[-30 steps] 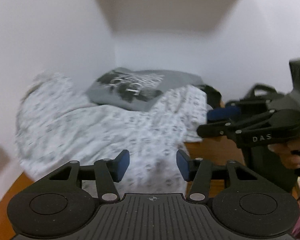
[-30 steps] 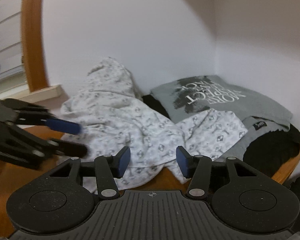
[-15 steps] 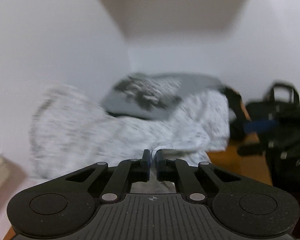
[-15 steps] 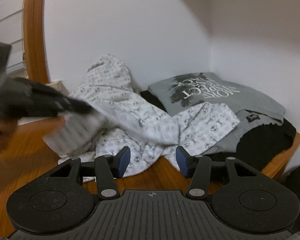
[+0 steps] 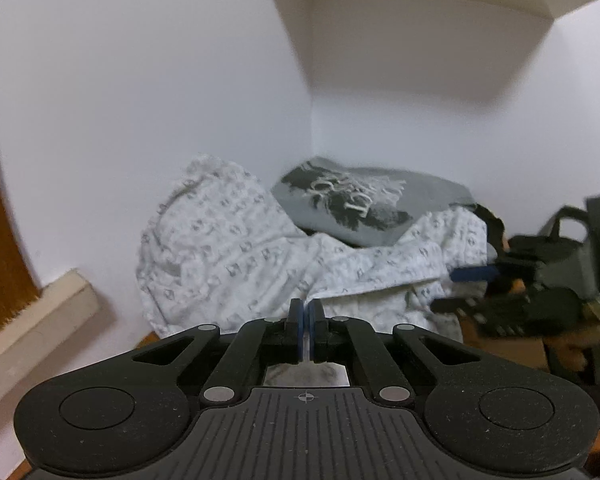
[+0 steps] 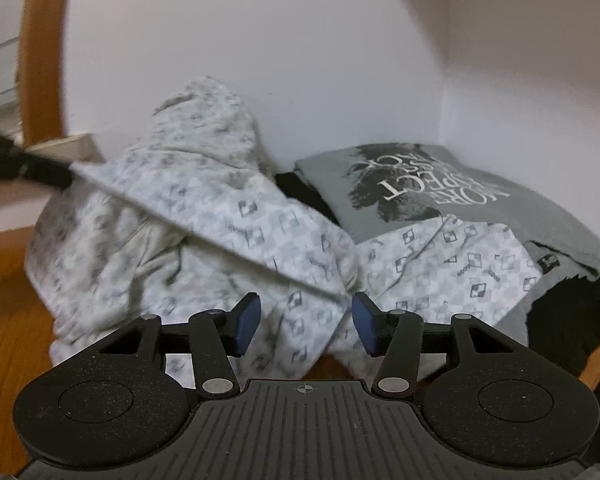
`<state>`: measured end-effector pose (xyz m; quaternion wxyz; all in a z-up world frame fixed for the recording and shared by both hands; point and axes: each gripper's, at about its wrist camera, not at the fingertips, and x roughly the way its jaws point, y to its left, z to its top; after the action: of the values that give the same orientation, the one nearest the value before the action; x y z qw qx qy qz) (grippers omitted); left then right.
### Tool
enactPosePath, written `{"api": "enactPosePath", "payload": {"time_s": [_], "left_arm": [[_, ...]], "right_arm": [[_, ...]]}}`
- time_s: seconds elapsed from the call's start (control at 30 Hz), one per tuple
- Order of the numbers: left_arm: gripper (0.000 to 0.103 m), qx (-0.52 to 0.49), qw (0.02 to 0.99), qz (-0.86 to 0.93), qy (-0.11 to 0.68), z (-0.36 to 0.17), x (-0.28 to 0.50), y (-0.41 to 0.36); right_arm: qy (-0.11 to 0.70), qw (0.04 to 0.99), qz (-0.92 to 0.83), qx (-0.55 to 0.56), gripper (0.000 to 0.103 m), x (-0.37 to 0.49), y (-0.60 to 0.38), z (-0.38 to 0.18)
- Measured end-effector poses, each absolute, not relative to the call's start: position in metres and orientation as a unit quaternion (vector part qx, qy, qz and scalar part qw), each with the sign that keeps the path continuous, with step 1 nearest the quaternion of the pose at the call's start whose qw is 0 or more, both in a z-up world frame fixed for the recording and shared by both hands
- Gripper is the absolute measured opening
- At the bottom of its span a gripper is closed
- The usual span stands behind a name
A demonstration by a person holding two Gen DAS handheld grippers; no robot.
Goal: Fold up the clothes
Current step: 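Grasp the shirt edge with the left gripper while the right gripper grasps another edge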
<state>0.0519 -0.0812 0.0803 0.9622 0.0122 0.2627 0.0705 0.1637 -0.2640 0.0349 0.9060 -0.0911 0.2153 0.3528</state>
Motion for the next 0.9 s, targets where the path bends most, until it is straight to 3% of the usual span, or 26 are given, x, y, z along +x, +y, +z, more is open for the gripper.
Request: {"api": "enactPosePath", "payload": {"time_s": [0.1,0.17,0.23,0.33,0.4,0.47,0.53,0.67,0.9], "left_arm": [[0.016,0.029,0.959,0.064,0.275,0.073,0.061,-0.088],[0.037,0.041,0.956,0.061,0.283,0.068,0.069,-0.093],[0.045,0.053,0.956,0.06,0.282,0.066,0.078,-0.097],[0.045,0.065,0.955,0.055,0.285,0.064,0.091,-0.1],[0.04,0.069,0.954,0.053,0.288,0.063,0.099,-0.1],[0.009,0.064,0.955,0.057,0.284,0.063,0.101,-0.096],[0.007,0.047,0.958,0.062,0.275,0.068,0.099,-0.091],[0.006,0.028,0.962,0.061,0.264,0.079,0.092,-0.079],[0.006,-0.006,0.969,0.085,0.231,0.096,0.067,-0.055]], "right_arm": [[0.233,0.9,0.36,-0.081,0.025,0.178,-0.258,0.035],[0.231,0.896,0.372,-0.071,0.018,0.179,-0.258,0.039],[0.216,0.892,0.394,-0.06,0.007,0.174,-0.26,0.047],[0.192,0.887,0.417,-0.059,0.005,0.164,-0.263,0.056],[0.181,0.886,0.423,-0.064,0.005,0.158,-0.266,0.06],[0.178,0.894,0.404,-0.08,0.008,0.156,-0.268,0.058],[0.18,0.9,0.389,-0.079,0.011,0.156,-0.274,0.052],[0.197,0.909,0.36,-0.072,0.05,0.16,-0.279,0.036],[0.224,0.904,0.352,-0.096,0.045,0.166,-0.249,0.028]]}}
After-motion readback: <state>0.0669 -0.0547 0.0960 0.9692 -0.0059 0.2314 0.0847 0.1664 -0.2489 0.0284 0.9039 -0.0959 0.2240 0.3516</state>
